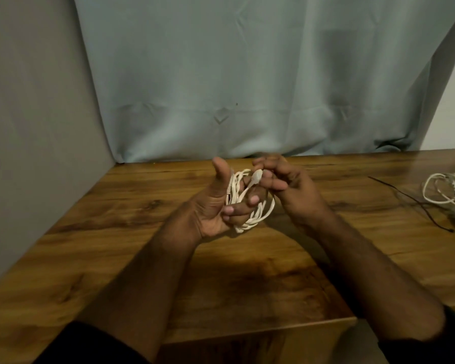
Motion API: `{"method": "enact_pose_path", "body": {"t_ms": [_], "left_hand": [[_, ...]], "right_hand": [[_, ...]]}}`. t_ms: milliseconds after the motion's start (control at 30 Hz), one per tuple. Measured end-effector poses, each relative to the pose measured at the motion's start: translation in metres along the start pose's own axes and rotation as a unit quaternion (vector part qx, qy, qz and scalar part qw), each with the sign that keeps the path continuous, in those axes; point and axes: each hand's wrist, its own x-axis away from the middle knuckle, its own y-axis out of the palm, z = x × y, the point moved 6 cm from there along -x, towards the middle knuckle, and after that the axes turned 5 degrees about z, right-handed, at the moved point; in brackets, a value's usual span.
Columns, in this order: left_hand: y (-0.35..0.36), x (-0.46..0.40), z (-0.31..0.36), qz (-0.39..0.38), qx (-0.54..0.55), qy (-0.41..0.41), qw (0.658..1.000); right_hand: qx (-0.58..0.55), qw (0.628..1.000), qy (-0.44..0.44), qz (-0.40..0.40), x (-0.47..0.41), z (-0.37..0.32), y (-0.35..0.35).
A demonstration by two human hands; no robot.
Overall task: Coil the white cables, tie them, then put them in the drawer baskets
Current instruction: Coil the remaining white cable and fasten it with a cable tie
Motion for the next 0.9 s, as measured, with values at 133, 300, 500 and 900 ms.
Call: {"method": "enact_pose_path", "body": {"t_ms": [133, 300, 500, 900], "left_hand": [[-0.008, -0.002, -0.002, 0.046, -0.068, -0.010, 0.997], [-0.015, -0.002, -0.007, 0.136, -0.109, -0.035, 0.984], [-0.011, -0.001, 0.000, 0.147, -0.053, -0.025, 0.987], [-0.015, -0.009, 0.005, 0.232, -0.062, 0.055, 0.969]], "right_hand": [[0.003, 1.000, 0.002, -0.025, 0.002, 0.000, -0.001], [0.026, 0.999, 0.029, -0.020, 0.003, 0.006, -0.005], [-0.069, 0.973, 0.210, -0.062, 0.020, 0.018, 0.017], [-0.093, 0.982, 0.162, 0.015, 0.013, 0.009, 0.019]]}}
